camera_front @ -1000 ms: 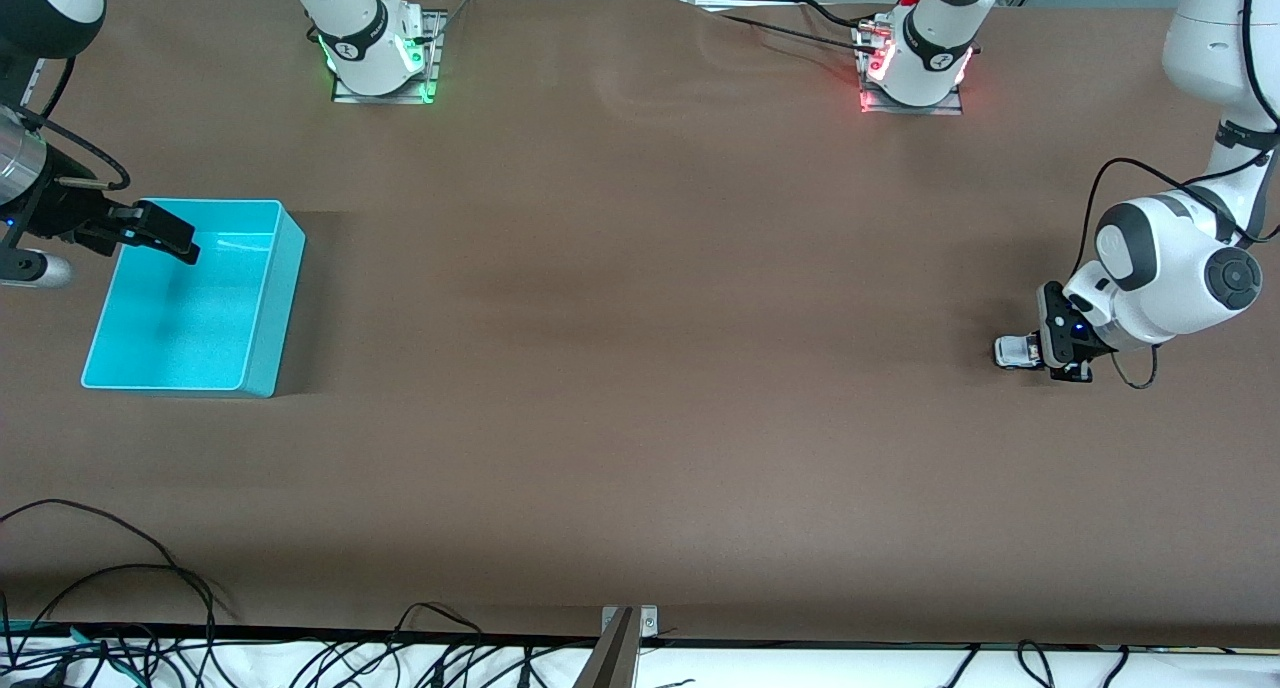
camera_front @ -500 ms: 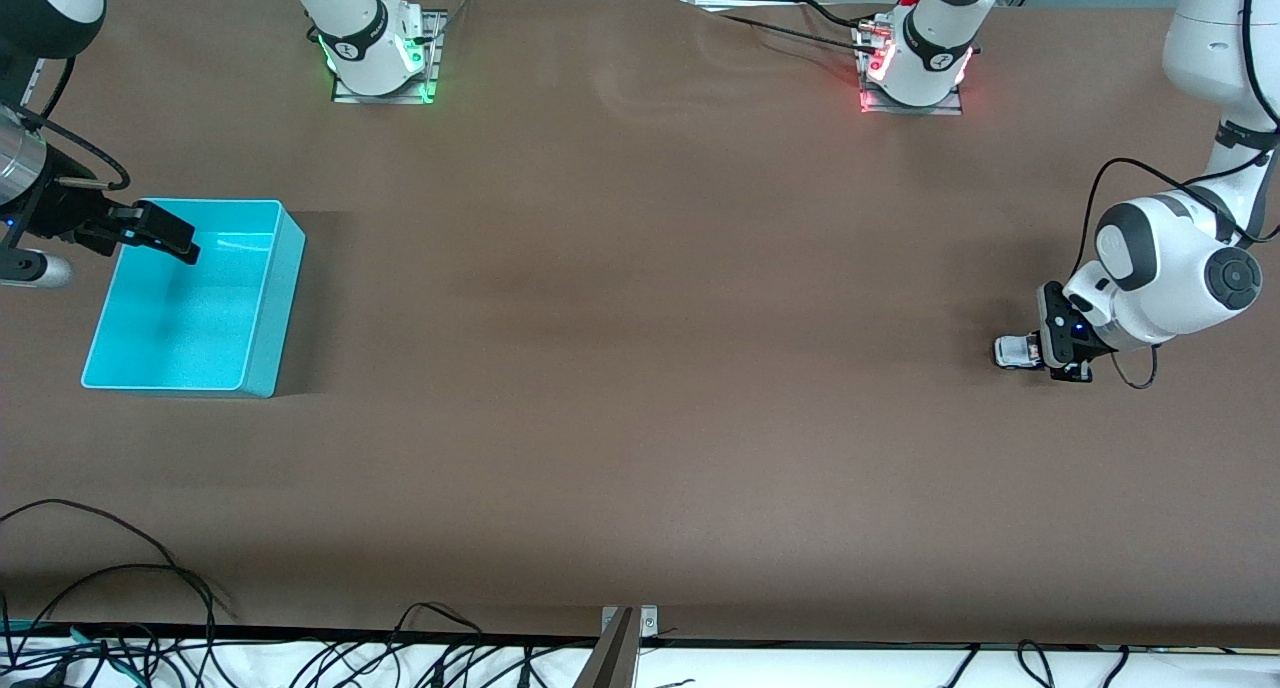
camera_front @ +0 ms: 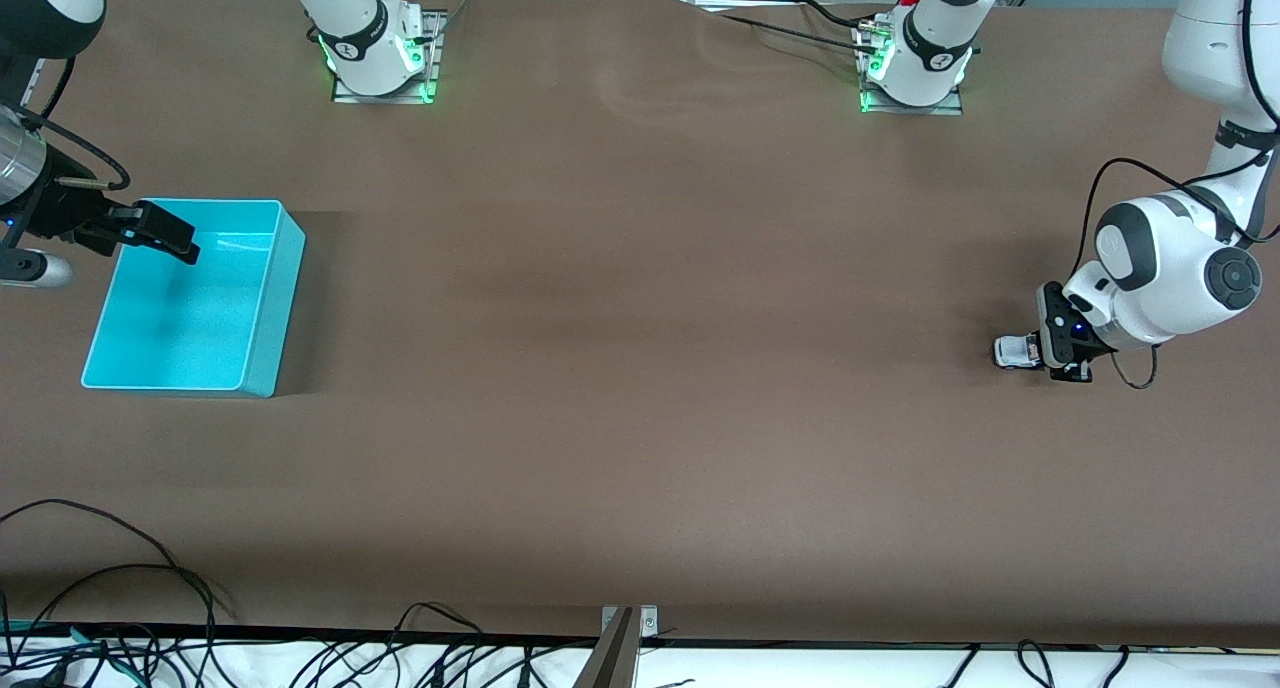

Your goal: Wind and store white jeep toy

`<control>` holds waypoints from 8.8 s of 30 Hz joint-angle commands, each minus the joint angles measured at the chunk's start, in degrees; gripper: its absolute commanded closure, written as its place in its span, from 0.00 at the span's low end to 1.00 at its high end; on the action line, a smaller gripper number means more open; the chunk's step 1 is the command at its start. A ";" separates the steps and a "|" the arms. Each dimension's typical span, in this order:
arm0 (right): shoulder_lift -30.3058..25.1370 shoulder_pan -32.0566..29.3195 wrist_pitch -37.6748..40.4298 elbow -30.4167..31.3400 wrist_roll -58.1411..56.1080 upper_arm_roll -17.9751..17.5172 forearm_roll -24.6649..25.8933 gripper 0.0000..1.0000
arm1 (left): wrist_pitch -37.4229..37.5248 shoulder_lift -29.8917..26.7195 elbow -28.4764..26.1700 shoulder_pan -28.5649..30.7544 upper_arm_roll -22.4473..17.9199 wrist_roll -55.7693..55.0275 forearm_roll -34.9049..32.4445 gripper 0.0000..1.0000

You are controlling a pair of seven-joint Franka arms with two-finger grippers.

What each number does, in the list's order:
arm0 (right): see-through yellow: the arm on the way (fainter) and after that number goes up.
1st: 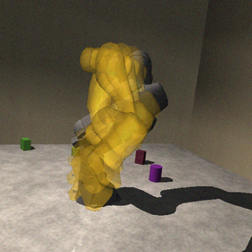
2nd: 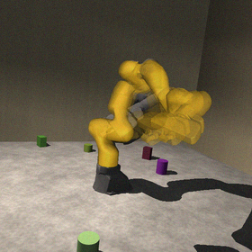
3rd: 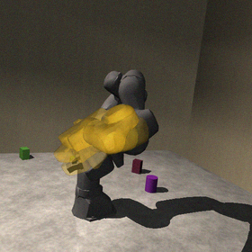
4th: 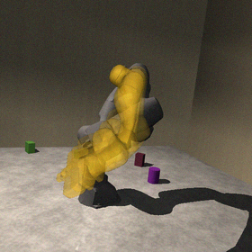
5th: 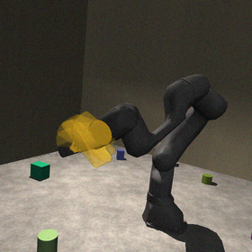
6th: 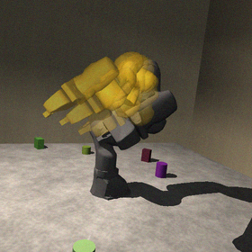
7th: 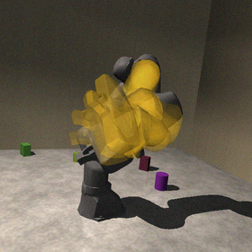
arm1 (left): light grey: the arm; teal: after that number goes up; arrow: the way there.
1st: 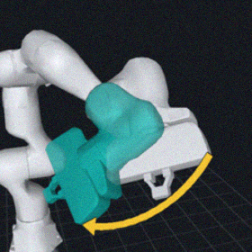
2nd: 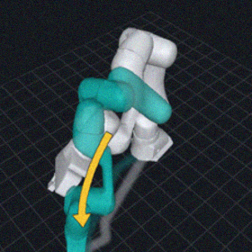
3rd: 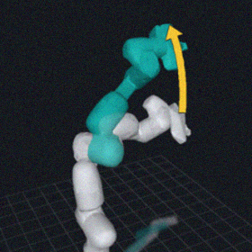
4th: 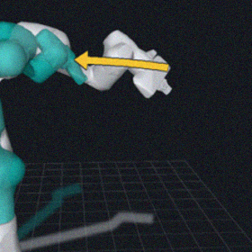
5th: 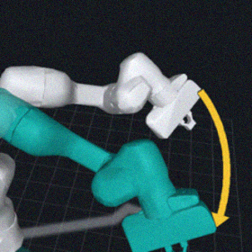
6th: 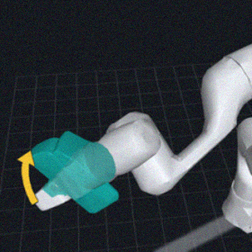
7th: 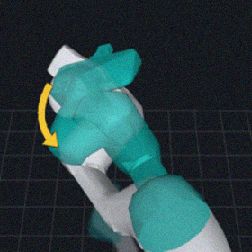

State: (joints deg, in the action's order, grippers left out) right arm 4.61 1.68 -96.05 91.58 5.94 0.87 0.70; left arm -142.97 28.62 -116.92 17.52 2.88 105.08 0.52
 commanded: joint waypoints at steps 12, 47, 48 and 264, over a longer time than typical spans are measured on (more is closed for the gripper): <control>-0.66 -0.19 -0.45 0.71 -0.05 -0.08 -0.88 0.00 | -1.17 7.86 2.66 3.66 -2.00 9.09 -0.70 0.87; -0.66 -0.27 -0.45 0.71 -0.05 0.01 -0.88 0.00 | -1.26 7.94 2.66 3.75 -2.00 9.44 -0.96 0.87; -0.66 -0.27 -0.45 0.71 -0.05 0.01 -0.88 0.00 | -1.17 7.86 2.66 3.75 -2.00 9.44 -0.96 0.87; 14.80 -3.18 -7.13 1.58 -66.04 0.01 -0.52 0.00 | 54.11 -30.82 24.11 -17.87 -0.86 -102.45 0.53 0.00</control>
State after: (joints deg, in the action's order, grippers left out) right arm 16.78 -0.53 -101.14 92.64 -49.31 1.13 0.71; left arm -88.49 -2.54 -93.36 -2.17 0.75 2.95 0.53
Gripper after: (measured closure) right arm 0.000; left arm 0.000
